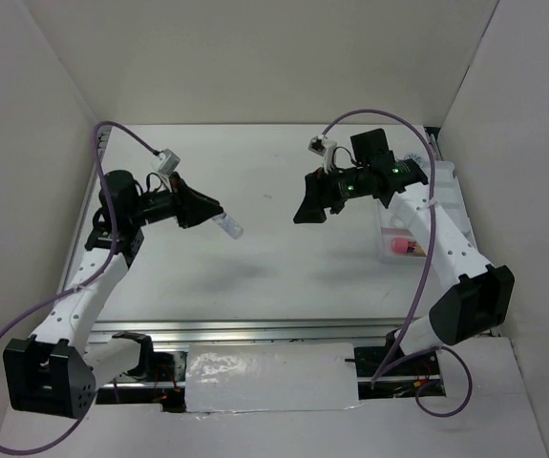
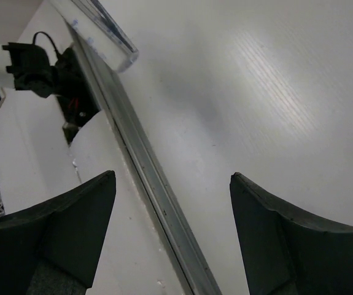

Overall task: Sort the stationery into containers
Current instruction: Place the stationery in the storage box.

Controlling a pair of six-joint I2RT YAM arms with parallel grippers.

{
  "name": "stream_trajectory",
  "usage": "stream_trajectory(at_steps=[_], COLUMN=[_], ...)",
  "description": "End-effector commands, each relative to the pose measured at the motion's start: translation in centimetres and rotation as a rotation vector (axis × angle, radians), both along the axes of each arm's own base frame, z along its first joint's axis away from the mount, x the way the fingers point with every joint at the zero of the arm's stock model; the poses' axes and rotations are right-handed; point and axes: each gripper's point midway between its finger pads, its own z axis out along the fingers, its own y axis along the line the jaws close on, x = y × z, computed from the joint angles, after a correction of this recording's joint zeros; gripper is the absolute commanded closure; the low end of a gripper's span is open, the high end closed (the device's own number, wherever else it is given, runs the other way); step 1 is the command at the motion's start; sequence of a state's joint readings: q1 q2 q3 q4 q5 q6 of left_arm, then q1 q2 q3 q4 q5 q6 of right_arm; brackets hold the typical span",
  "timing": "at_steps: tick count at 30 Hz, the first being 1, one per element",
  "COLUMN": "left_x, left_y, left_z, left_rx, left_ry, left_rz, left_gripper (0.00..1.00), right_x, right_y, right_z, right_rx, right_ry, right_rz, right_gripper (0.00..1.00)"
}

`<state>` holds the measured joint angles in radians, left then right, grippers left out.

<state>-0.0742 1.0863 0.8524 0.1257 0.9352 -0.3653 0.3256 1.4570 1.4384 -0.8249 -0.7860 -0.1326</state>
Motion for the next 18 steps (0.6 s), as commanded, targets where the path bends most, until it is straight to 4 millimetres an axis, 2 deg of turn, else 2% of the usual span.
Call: stream_trajectory(at_steps=[1, 4, 7, 10, 11, 13, 18], left_x=[-2.1, -3.0, -2.8, -2.8, -2.9, -2.9, -3.0], left_y=[-2.8, -4.2, -4.4, -4.5, -4.6, -4.7, -4.6], left_z=[3.3, 3.3, 3.2, 3.4, 3.0, 2.8, 2.8], left_rx=[-0.164, -0.189, -0.205, -0.240, -0.247, -0.252, -0.258], left_ry=[0.071, 0.087, 0.113, 0.151, 0.165, 0.176, 0.183], left_rz=[-0.102, -0.132, -0.135, -0.142, -0.145, -0.144, -0.135], left_gripper=[1.00, 1.00, 1.00, 1.00, 1.00, 1.00, 1.00], right_x=[-1.9, -3.5, -4.9, -5.6, -5.8, -5.8, -5.1], right_y=[2.4, 4.5, 6.3, 7.8, 8.5, 9.3, 11.6], right_z=[2.6, 3.2, 3.3, 3.3, 2.7, 3.0, 1.8], right_rx=[0.094, 0.118, 0.118, 0.128, 0.118, 0.117, 0.067], right_ry=[-0.029, -0.026, -0.008, 0.018, 0.039, 0.030, 0.030], right_rz=[0.127, 0.213, 0.280, 0.310, 0.325, 0.343, 0.336], right_gripper=[0.19, 0.19, 0.19, 0.19, 0.19, 0.19, 0.21])
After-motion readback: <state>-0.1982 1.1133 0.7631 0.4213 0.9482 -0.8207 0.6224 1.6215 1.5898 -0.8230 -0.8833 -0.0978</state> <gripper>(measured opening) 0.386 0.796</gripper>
